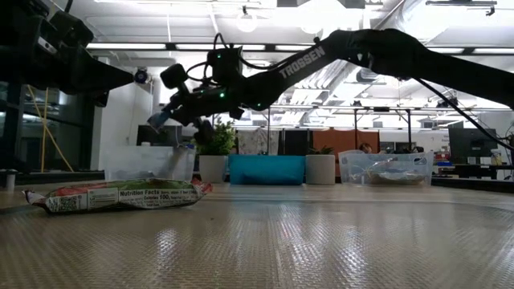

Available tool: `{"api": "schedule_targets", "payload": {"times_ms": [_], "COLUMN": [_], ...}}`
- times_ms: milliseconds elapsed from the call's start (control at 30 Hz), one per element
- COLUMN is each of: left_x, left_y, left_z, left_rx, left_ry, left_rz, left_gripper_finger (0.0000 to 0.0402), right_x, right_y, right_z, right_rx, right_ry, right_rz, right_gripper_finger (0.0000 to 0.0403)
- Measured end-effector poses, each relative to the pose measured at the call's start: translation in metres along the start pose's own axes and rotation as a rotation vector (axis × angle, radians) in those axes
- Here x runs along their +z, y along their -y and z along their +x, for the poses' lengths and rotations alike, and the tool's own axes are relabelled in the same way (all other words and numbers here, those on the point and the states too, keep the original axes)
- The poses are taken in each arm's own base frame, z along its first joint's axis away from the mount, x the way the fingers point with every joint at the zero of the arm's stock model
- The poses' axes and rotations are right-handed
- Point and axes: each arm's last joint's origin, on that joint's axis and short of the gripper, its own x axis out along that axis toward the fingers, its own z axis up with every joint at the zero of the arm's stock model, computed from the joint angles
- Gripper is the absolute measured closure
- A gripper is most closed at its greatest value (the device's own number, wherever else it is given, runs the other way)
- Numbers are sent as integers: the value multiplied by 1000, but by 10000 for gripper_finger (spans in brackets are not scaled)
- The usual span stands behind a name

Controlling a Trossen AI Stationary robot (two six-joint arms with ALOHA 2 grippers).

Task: Pick and place Granola Bars by type
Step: Put the blue granola bar into the left transparent bin

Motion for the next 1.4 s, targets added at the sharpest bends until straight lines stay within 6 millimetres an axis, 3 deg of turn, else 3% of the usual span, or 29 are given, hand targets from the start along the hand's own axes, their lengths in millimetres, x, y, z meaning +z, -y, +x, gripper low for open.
{"api": "schedule_targets", "payload": {"times_ms": [333,700,933,1167,1300,1400], "left_x": [0,0,0,0,0,0], "left_y": [0,0,0,0,0,0], "left_z": [0,0,0,0,0,0], "left_rx": [1,0,1,1,0,0], "left_ry": [0,0,0,0,-1,0], "left_rz": [0,0,0,0,0,0], "left_gripper_finger": [400,400,400,400,400,400], "right_x": [-10,-25,-19,-2,5,8], "right_y": [-8,-26,-38,-63,-70,-62], "right_z": [-1,-5,-6,-6,-6,-5], "right_rx": [139,256,387,535,526,458], "right_ry": [-136,-165,-109,-77,-91,-190], "right_rz": [-252,-325,-446,-663,-770,-772], "right_gripper_finger": [378,379,380,380,381,381]}}
